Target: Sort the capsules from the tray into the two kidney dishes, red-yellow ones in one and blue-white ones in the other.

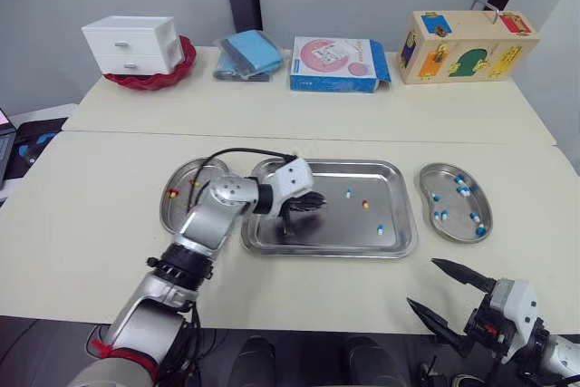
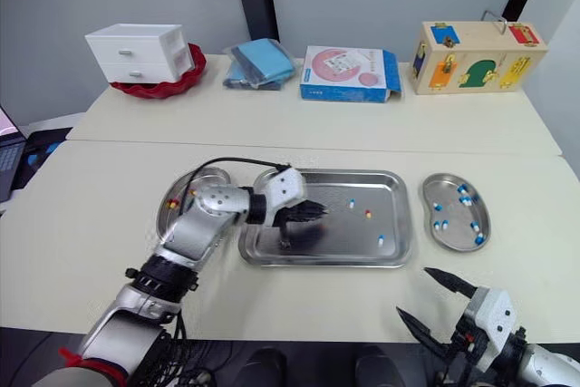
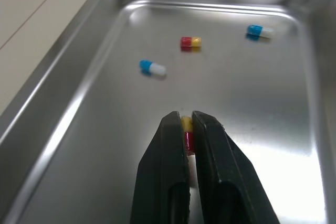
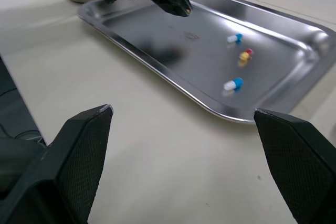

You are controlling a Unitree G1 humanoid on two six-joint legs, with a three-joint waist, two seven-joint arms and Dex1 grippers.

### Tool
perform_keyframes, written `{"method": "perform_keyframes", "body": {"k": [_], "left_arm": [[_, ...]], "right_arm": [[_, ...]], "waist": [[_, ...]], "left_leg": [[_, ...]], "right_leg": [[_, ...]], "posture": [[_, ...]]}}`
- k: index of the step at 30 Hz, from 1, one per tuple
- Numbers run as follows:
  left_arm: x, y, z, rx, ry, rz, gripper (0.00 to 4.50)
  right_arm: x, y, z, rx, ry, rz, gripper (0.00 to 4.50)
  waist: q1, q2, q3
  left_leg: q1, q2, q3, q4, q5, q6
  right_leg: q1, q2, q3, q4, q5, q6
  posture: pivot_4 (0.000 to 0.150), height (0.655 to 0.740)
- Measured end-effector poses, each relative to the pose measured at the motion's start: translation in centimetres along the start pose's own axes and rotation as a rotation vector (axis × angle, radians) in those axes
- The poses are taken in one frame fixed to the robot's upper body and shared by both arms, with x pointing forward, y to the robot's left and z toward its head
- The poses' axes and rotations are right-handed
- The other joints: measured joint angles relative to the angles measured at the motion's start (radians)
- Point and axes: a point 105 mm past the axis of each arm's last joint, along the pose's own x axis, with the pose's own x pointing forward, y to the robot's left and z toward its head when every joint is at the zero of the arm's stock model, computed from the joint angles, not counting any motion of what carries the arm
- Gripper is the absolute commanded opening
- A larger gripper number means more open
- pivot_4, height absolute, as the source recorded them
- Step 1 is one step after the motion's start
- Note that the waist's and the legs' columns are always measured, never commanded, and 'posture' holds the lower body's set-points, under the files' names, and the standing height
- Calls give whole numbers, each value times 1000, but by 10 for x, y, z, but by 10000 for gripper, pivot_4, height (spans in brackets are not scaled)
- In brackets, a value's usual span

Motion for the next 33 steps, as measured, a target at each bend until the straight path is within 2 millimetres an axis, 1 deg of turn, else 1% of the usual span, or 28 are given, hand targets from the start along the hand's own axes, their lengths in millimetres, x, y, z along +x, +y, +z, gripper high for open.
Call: {"method": "perform_keyframes", "body": {"k": [1, 3, 7, 9, 11, 13, 16, 18, 22, 28, 33], "left_arm": [[-13, 6, -3, -12, 16, 45, 2358], [-31, 13, -7, -35, 34, 110, 2358], [-64, 20, -12, -81, 65, 249, 2358], [-82, 24, -19, -115, 92, 325, 2358], [-101, 26, -26, -149, 121, 403, 2358], [-123, 30, -33, -189, 148, 501, 2358], [-147, 33, -44, -237, 180, 618, 2358], [-161, 30, -56, -280, 214, 675, 2358], [-174, 26, -68, -312, 247, 744, 2358], [-176, 23, -76, -332, 257, 773, 2358], [-176, 25, -75, -324, 247, 787, 2358]], "right_arm": [[0, 5, 0, -10, -1, 48, 45000], [0, 8, -2, -15, -14, 83, 45000], [3, 5, -3, -23, -53, 135, 45000], [5, 3, -5, -26, -54, 165, 45000], [8, -1, -2, -38, -79, 186, 45000], [9, -4, 0, -45, -100, 208, 45000], [12, -7, -1, -51, -102, 242, 45000], [14, -8, -2, -47, -110, 260, 45000], [18, -13, -2, -49, -120, 279, 45000], [20, -16, -1, -44, -119, 280, 45000], [21, -18, 0, -48, -122, 272, 45000]], "waist": [[0, 0, 0], [3, 0, 0], [5, 0, 0], [4, 0, 0], [4, -1, 1], [4, -1, 1], [4, -1, 1], [5, -1, 1], [6, -1, 1], [5, -1, 1], [5, -1, 1]], "left_leg": [[0, 0, 0, 0, 0, 0], [0, 0, 0, 0, 0, 0], [0, 0, 0, 1, 0, 0], [0, 0, -1, 1, 0, 0], [0, 1, -1, 1, 0, 0], [0, 1, -1, 1, 0, 0], [0, 0, -1, 1, 0, 0], [0, 0, -1, 1, 0, 0], [0, 0, -1, 1, 0, 0], [0, 1, -1, 1, 0, 0], [0, 0, -1, 1, 0, 0]], "right_leg": [[0, 0, 0, 0, 0, 0], [0, 0, 0, 0, 0, 0], [1, 0, 0, 0, 0, 0], [1, 0, 0, 0, 0, 0], [1, 0, -1, 0, 0, 0], [1, 0, -1, 0, 0, 0], [1, 0, -1, 0, 0, 0], [1, 0, -1, 0, 0, 0], [1, -1, -1, 0, 0, 0], [0, -1, -1, 0, 0, 0], [0, -1, -1, 0, 0, 0]], "posture": [[1500, 7400], [1500, 7400], [1500, 7400], [1500, 7400], [1500, 7400], [1500, 7400], [1500, 7400], [1500, 7400], [1500, 7400], [1500, 7400], [1500, 7400]]}}
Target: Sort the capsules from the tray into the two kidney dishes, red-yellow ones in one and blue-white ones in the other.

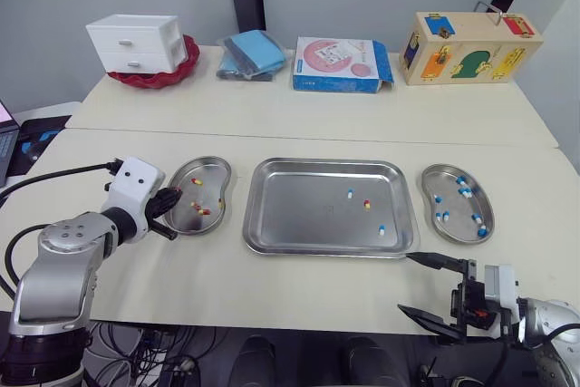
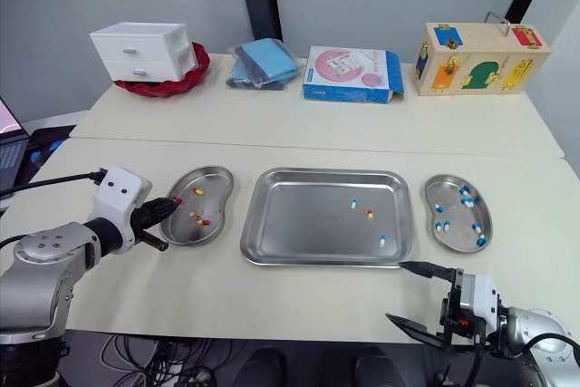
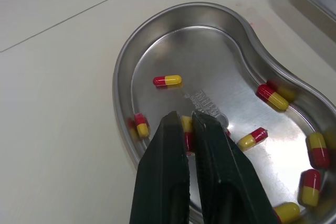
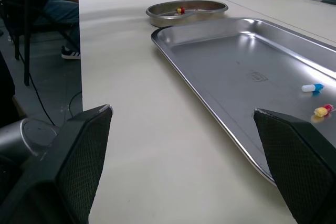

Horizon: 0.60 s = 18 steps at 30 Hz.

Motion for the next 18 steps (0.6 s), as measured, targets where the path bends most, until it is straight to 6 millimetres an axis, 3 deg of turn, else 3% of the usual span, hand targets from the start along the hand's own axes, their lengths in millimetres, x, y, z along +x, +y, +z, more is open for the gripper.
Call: {"method": "perform_keyframes", "body": {"k": [18], "left_arm": [[8, 1, -1, -9, -6, -16, 2358]], "right_arm": [[1, -3, 1, 9, -1, -33, 45000]], "waist": [[-1, 0, 0]], "left_leg": [[0, 0, 0, 0, 0, 0]], "right_leg": [[0, 0, 0, 0, 0, 0]], "posture": [[1500, 7400]]}}
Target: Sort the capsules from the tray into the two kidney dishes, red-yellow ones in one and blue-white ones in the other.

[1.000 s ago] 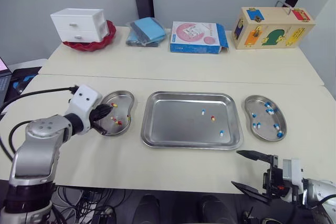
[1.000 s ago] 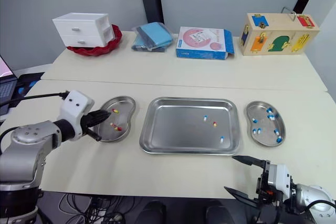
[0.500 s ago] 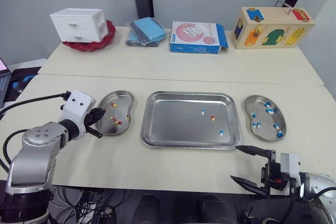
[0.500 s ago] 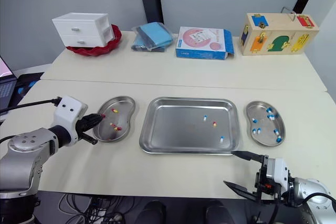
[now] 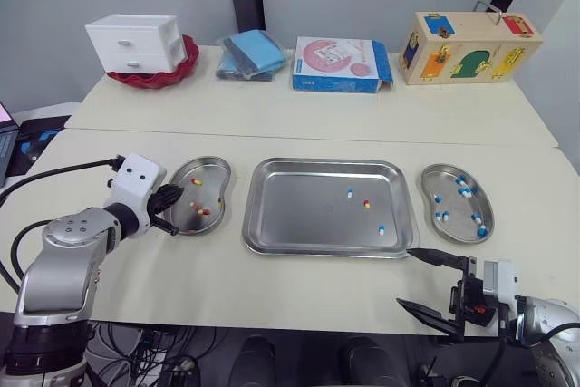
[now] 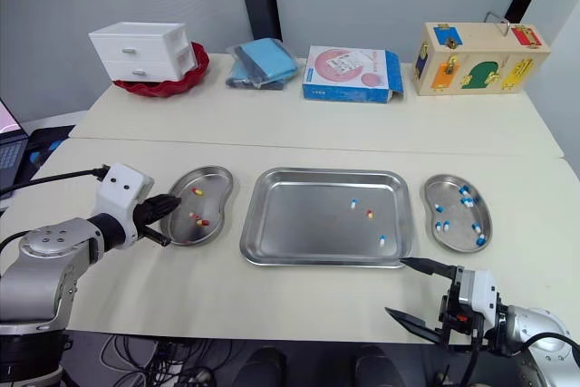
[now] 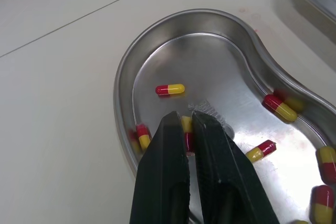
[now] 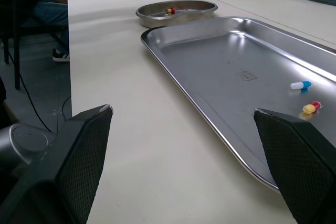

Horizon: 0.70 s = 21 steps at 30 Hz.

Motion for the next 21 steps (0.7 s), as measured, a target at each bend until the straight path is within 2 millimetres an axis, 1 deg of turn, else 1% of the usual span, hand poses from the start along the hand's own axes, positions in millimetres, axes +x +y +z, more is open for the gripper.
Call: {"method": "perform_keyframes", "body": {"k": [4, 5, 8, 9, 11, 12, 14, 16, 17, 18, 19, 21], "left_arm": [[0, 1, -1, -4, 3, 0, 2358], [0, 1, -1, -4, 3, 0, 4372], [1, 0, -1, -1, 6, -8, 11181], [1, -1, -2, 6, 11, -13, 15035], [2, -2, -2, 8, 14, -19, 20763], [2, -2, -2, 7, 14, -19, 24655], [2, -2, -2, 7, 14, -18, 30528], [2, -2, -2, 7, 13, -18, 37313], [2, -2, -1, 7, 12, -18, 38941], [2, -2, -2, 6, 12, -18, 43452], [2, -2, -2, 6, 13, -18, 44727], [2, -2, -2, 6, 12, -19, 44727]], "right_arm": [[1, 0, 2, -9, -4, -1, 45000], [2, 0, 3, -11, -6, -1, 45000], [2, -1, 3, -11, -6, -8, 45000], [2, -2, 3, -9, -5, -9, 45000], [2, -2, 4, -8, -5, -9, 45000], [3, -2, 4, -7, -4, -8, 45000], [3, -2, 3, -5, -4, -8, 45000], [3, -2, 3, -4, -3, -8, 45000], [3, -3, 3, -4, -3, -8, 45000], [3, -3, 4, -6, -4, -8, 45000], [3, -3, 4, -8, -5, -8, 45000], [3, -3, 4, -8, -5, -8, 45000]], "waist": [[0, 0, 0], [0, 0, 0], [0, 0, 0], [0, 0, 0], [0, 0, 0], [0, 0, 0], [0, 0, 0], [0, 0, 0], [0, 0, 0], [0, 0, 0], [0, 0, 0], [0, 0, 0]], "left_leg": [[0, 0, 0, 0, 0, 0], [0, 0, 0, 0, 0, 0], [0, 0, 0, 0, 0, 0], [0, 0, 0, 0, 0, 0], [0, 0, 0, 0, 0, 0], [0, 0, 0, 0, 0, 0], [0, 0, 0, 0, 0, 0], [0, 0, 0, 0, 0, 0], [0, 0, 0, 0, 0, 0], [0, 0, 0, 0, 0, 0], [0, 0, 0, 0, 0, 0], [0, 0, 0, 0, 0, 0]], "right_leg": [[0, 0, 0, 0, 0, 0], [0, 0, 0, 0, 0, 0], [0, 0, 0, 0, 0, 0], [0, 0, 0, 0, 0, 0], [0, 0, 0, 0, 0, 0], [0, 0, 0, 0, 0, 0], [0, 0, 0, 0, 0, 0], [0, 0, 0, 0, 0, 0], [0, 0, 0, 0, 0, 0], [0, 0, 0, 0, 0, 0], [0, 0, 0, 0, 0, 0], [0, 0, 0, 0, 0, 0]], "posture": [[1500, 7400], [1500, 7400], [1500, 7400], [1500, 7400], [1500, 7400], [1500, 7400], [1500, 7400], [1500, 7400], [1500, 7400], [1500, 7400], [1500, 7400], [1500, 7400]]}}
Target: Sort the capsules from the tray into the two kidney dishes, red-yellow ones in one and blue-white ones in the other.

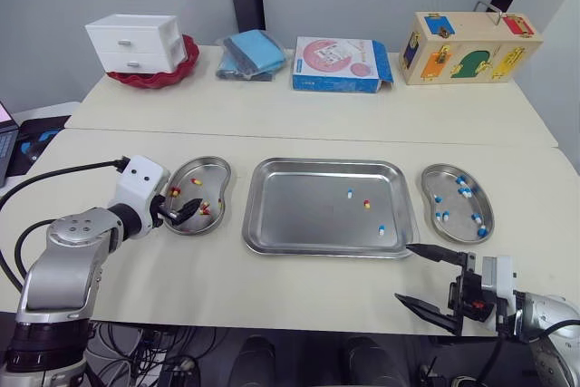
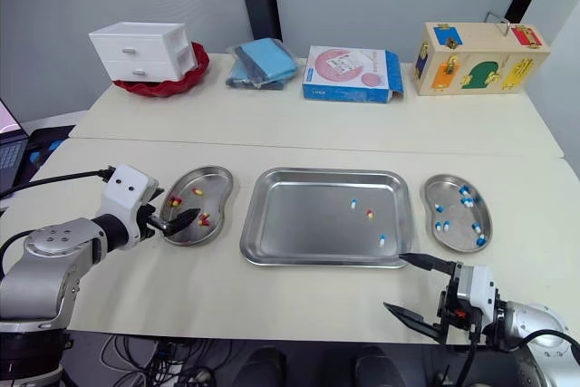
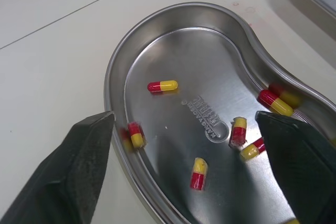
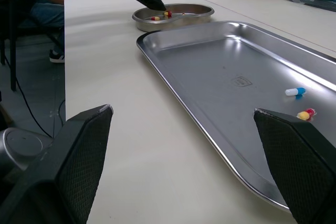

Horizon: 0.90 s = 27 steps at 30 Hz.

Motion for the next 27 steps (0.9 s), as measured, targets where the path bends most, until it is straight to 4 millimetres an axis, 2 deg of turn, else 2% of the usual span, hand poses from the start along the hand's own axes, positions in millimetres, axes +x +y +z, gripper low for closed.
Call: {"method": "perform_keyframes", "body": {"k": [7, 10, 14, 16, 19, 23, 27], "left_arm": [[0, -2, 4, 1, -32, -21, 44727], [-10, -5, 8, -13, -106, -72, 44727], [-33, 1, -7, -24, -124, -107, 44727], [-51, 13, -19, -13, -93, -98, 44727], [-70, 29, -32, 6, -50, -86, 44727], [-97, 55, -61, 5, 62, -44, 44727], [-108, 72, -73, 22, 105, -1, 44727]], "right_arm": [[0, -1, 2, 18, 16, -10, 45000], [-10, -9, 5, 55, 97, -43, 45000], [-39, -35, 16, 89, 232, -144, 45000], [-61, -45, 21, 111, 325, -199, 45000], [-82, -50, 26, 139, 404, -240, 45000], [-116, -59, 18, 204, 530, -316, 45000], [-139, -68, 10, 231, 642, -365, 45000]], "waist": [[0, 0, 0], [1, 0, 0], [-5, 0, 0], [-2, 0, 1], [-1, -1, 1], [-1, -3, 1], [-2, -3, 1]], "left_leg": [[0, 0, 0, 0, 0, 0], [0, 0, 1, 0, 0, 0], [0, 0, 2, -1, 0, 0], [1, 0, 2, -3, 0, 0], [0, 0, 2, -3, 0, 0], [0, 0, 3, -5, 0, 0], [0, 1, 4, -6, 0, 0]], "right_leg": [[0, 0, 0, 0, 0, 0], [0, 0, 1, 0, 0, 0], [-1, 0, 2, 0, 0, 0], [-1, 0, 1, -2, 0, 0], [0, 0, 1, -4, 0, 0], [0, -1, 2, -9, 0, 0], [-1, -1, 2, -11, 0, 0]], "posture": [[1500, 7400], [1500, 7400], [1500, 7400], [1500, 7400], [1500, 7400], [1500, 7400], [1500, 7400]]}}
